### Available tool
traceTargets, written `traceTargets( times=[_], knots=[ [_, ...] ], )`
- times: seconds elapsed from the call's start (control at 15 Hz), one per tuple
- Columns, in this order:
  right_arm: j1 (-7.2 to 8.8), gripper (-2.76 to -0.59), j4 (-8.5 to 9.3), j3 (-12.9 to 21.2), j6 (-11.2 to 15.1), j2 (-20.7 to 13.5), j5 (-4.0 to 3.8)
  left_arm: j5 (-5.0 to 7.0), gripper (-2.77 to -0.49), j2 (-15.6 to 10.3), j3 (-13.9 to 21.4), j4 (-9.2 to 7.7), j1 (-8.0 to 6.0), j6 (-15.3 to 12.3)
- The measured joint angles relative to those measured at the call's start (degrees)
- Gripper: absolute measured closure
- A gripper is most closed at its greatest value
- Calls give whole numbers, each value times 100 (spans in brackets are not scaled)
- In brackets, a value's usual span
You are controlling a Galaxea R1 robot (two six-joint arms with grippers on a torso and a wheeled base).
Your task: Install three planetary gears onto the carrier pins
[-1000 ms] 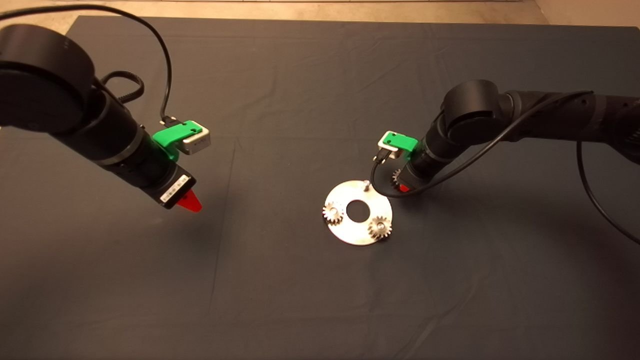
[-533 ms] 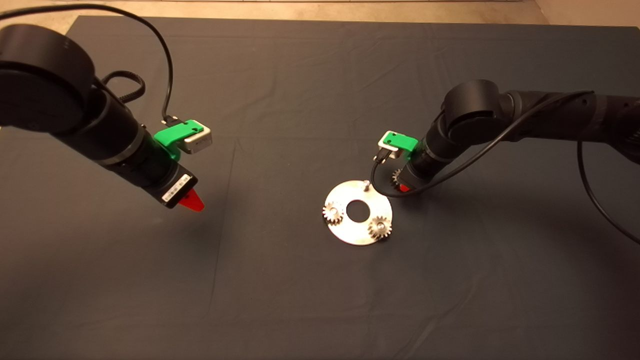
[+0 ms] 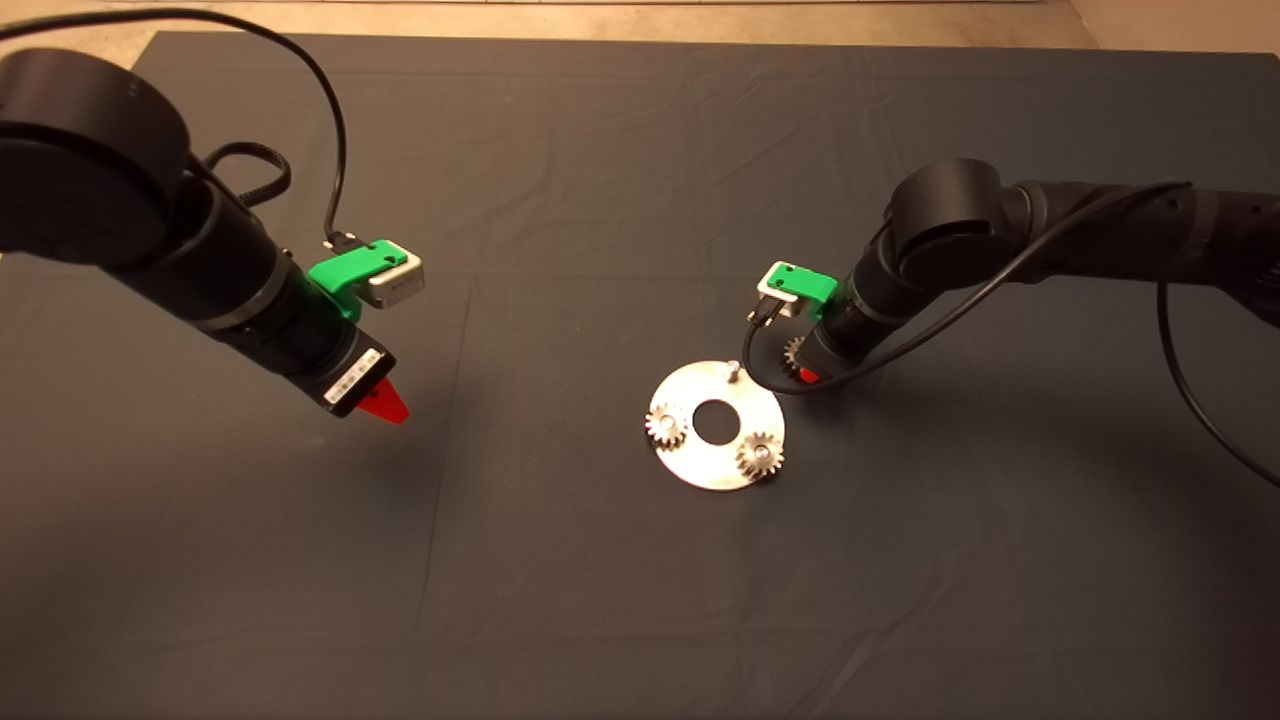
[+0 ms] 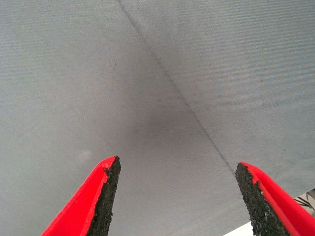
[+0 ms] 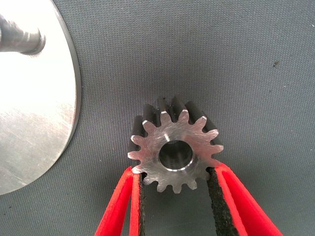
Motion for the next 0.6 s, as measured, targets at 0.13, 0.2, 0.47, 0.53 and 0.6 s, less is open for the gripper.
traceTargets(
  times=[0.13, 0.2, 0.47, 0.53, 0.6],
  knots=[
    [0, -73, 0, 0, 0, 0, 0, -5, -164, 2, 0, 0, 0, -1],
    [0, -73, 0, 0, 2, 0, 0, -5, -164, 3, 0, -2, -2, 0],
    [0, -73, 1, 0, 2, 0, 0, -5, -164, 5, 0, -2, -2, 0],
    [0, -73, 1, 0, 2, 0, 0, -6, -164, 5, 0, -2, -2, 0],
    [0, -76, 1, 0, 2, 0, 0, -5, -164, 2, 0, -2, -1, 0]
  ],
)
